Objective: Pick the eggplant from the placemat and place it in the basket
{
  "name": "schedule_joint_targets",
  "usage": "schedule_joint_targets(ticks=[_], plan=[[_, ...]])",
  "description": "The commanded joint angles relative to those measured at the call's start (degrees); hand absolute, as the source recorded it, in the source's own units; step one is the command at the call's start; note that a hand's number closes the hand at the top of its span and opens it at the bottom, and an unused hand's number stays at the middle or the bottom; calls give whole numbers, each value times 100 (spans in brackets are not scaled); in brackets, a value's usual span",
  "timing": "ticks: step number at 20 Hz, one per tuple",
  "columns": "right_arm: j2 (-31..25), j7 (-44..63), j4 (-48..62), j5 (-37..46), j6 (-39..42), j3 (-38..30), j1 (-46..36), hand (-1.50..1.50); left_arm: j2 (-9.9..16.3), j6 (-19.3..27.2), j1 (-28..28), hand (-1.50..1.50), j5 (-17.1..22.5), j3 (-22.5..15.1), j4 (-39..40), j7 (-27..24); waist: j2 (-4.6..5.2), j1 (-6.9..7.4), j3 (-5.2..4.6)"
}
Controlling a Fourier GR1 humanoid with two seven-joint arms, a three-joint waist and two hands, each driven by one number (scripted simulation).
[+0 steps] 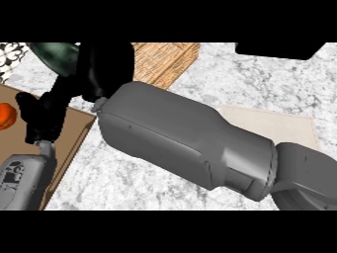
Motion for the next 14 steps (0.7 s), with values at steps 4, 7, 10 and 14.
schedule_joint_targets(ticks=[4,7,10,14], plan=[[0,-706,749,-495,350,-65,256,150,-63,46,-86,0,-60,-54,-65,115,31,-29,10],[0,-1082,728,-632,197,9,571,150,46,-114,122,0,39,76,6,-122,36,-20,8],[0,-1339,877,-849,301,-183,507,150,213,-234,14,0,151,264,74,-99,24,-71,10],[0,-1987,1055,-1217,475,-619,557,150,-117,68,77,0,-70,24,-67,-110,22,-89,16]])
